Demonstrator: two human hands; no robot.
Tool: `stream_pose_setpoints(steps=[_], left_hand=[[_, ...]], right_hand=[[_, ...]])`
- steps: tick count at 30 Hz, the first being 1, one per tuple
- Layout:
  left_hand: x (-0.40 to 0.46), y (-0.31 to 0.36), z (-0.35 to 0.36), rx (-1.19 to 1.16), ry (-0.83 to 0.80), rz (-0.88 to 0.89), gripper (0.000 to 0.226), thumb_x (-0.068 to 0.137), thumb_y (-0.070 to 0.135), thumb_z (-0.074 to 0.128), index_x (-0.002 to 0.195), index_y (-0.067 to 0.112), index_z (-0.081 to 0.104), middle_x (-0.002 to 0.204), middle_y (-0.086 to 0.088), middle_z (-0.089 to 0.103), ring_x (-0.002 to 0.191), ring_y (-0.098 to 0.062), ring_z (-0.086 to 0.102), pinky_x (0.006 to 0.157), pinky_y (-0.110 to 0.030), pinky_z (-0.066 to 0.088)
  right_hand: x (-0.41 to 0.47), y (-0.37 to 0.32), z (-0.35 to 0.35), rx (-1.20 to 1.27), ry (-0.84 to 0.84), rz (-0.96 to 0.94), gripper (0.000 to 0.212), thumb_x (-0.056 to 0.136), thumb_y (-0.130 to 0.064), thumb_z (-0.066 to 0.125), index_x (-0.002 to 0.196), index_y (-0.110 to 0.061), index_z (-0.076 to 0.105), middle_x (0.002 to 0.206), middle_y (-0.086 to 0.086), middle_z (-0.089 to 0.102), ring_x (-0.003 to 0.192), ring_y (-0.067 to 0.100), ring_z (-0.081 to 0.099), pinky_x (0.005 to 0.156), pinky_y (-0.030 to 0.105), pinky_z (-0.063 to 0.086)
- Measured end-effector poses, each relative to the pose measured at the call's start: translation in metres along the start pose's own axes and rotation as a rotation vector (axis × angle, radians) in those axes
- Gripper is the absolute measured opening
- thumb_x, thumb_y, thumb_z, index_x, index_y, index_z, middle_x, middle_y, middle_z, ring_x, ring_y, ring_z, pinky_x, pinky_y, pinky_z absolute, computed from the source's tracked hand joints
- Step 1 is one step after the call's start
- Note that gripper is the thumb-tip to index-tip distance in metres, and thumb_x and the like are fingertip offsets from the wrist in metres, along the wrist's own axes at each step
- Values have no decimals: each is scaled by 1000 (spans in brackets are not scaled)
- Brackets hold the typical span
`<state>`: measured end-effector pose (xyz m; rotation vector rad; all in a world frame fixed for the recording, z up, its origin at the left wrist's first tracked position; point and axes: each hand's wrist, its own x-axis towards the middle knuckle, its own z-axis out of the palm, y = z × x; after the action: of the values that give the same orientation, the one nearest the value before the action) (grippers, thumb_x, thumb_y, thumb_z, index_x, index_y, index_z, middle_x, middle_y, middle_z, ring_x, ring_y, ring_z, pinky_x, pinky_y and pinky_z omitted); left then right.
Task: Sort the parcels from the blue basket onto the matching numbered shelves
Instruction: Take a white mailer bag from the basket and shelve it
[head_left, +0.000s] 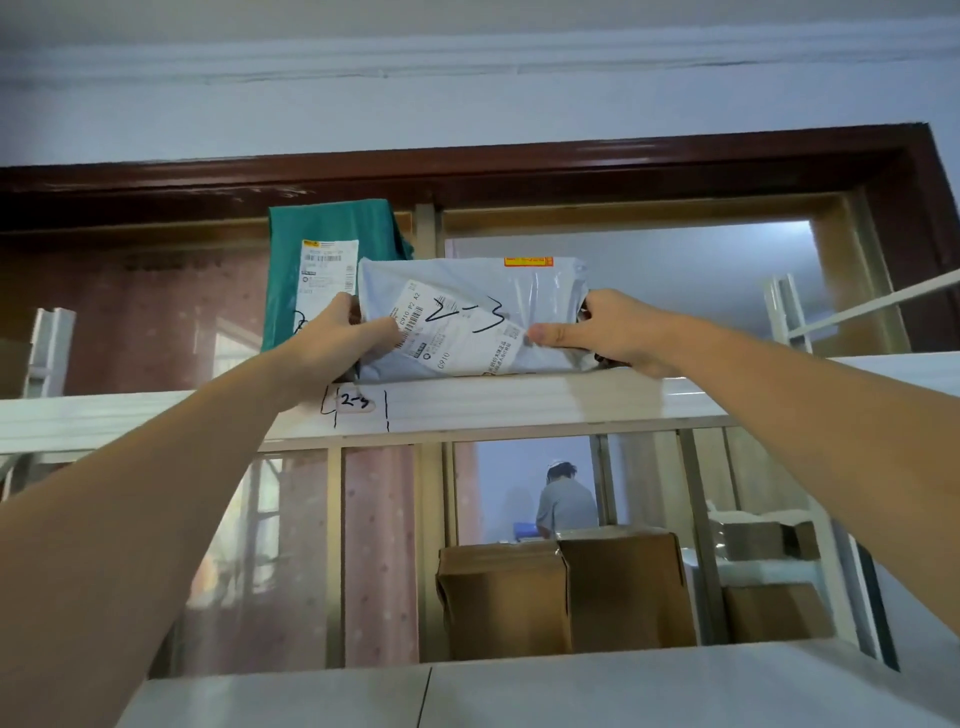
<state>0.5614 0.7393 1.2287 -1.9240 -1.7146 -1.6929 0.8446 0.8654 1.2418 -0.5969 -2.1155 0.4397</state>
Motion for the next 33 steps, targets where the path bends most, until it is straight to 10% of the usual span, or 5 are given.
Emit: stream_pose_setpoints(steps=[9,17,23,33], left_hand=[[9,-2,10,301,-32,-59,34,95,38,66,75,12,57,63,-1,50,54,-16,43,52,-25,36],[23,-4,11,418,-37,-225,59,83,64,70,93,6,69,87,-10,60,73,-23,52,66,-32,40],[32,-4,14,428,-74,-321,30,85,42,71,72,17,60,88,-7,59,77,-24,54,72,-31,42],[41,-5,19,551,-144,-337,67,95,52,62,145,10,50,146,-12,52,126,-31,54,106,-40,43]], right_hand=[[12,1,-1,-150,83,187,62,72,-52,83,115,-10,67,77,4,56,54,14,42,42,19,35],[20,-8,2,-361,113,260,42,80,-46,80,82,-13,53,81,6,59,70,16,56,65,30,54],[29,-1,1,-366,145,318,44,75,-45,84,82,-13,54,87,8,60,76,20,59,87,41,58],[37,1,12,-275,150,376,53,70,-39,91,99,-5,63,102,13,70,99,31,70,94,47,57]])
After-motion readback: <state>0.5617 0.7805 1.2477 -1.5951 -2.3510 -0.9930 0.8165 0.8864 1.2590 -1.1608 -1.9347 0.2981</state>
